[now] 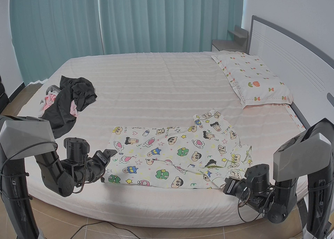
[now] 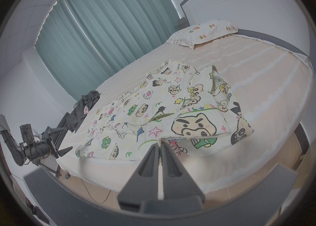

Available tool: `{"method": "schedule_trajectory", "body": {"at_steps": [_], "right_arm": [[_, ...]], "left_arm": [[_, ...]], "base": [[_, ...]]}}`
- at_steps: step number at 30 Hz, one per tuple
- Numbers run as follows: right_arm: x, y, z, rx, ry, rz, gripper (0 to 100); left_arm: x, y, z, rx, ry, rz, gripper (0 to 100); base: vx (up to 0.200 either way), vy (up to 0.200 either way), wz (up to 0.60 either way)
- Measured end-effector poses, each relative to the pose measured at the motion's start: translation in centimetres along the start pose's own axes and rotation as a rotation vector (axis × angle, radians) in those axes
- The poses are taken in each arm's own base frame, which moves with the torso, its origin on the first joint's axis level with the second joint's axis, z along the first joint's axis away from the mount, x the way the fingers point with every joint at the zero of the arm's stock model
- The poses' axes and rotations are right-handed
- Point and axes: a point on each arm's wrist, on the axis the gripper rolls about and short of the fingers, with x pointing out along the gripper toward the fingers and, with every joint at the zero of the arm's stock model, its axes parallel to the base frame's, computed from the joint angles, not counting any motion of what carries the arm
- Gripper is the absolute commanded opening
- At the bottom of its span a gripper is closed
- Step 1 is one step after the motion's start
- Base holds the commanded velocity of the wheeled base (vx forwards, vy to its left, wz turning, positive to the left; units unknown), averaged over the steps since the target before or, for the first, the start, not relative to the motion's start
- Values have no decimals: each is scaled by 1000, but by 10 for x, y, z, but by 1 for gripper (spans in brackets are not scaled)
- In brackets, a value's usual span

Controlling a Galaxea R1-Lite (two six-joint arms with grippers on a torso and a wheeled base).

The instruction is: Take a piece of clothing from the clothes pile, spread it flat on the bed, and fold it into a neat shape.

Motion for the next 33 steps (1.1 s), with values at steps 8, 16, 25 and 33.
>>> {"method": "schedule_trajectory", "body": {"at_steps": [8, 16, 25, 33], "right_arm": [[-3, 1, -6, -17, 23, 3, 100], [-13, 4, -11, -37, 50, 16, 100], [-3, -15, 6, 15, 33, -14, 100], [8, -43, 19, 49, 70, -7, 100]], "left_arm": [[0, 0, 0, 1, 1, 1, 100], [0, 0, 0, 2, 1, 0, 100], [0, 0, 0, 2, 1, 0, 100], [0, 0, -1, 2, 2, 0, 100]], "base": [[0, 0, 0], [0, 0, 0], [0, 0, 0], [0, 0, 0]]}}
